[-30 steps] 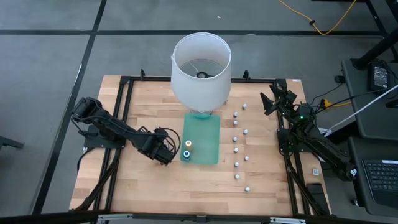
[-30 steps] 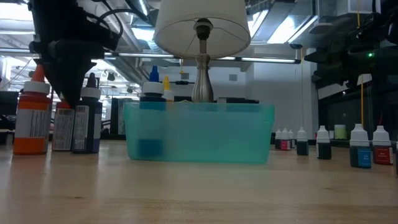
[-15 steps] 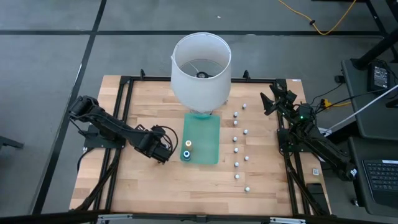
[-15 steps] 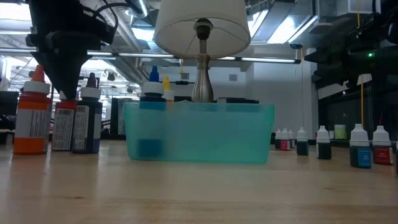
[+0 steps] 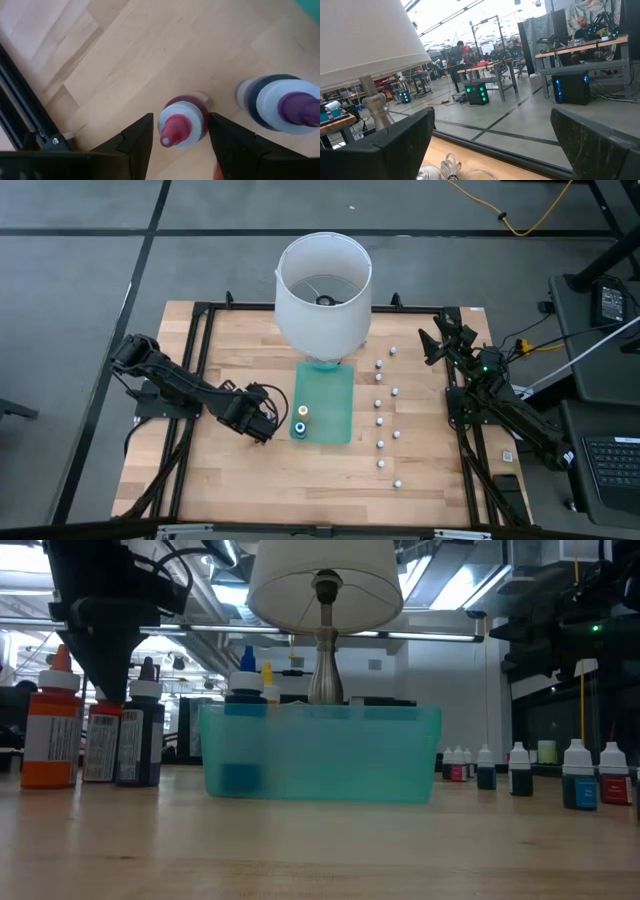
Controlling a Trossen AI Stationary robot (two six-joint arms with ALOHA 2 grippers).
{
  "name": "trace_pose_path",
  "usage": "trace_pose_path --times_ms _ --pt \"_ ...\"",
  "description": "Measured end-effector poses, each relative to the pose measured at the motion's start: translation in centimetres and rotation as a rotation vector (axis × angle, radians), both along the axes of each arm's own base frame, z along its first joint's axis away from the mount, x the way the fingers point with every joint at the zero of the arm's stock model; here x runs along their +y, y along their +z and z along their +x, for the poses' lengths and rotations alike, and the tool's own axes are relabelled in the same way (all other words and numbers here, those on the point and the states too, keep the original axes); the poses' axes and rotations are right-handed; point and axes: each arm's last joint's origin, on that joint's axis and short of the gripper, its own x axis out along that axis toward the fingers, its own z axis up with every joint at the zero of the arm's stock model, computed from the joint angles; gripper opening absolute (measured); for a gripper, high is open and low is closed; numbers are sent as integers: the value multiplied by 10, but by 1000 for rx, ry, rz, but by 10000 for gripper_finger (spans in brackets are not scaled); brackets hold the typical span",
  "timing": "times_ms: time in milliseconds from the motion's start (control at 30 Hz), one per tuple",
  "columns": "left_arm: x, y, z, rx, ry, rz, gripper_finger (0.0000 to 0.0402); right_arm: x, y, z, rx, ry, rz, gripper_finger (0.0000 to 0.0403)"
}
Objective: Pick & Place food coloring
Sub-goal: Put the large red food coloring bottle into the green bin
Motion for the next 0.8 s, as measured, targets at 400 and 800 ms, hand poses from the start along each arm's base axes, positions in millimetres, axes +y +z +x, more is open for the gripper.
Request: trace_pose_path --times_ms 400,800 --pt "1 0 1 7 -14 -6 133 0 0 0 0 0 0 399" --pt "3 16 2 14 -23 24 121 0 0 0 0 0 0 399"
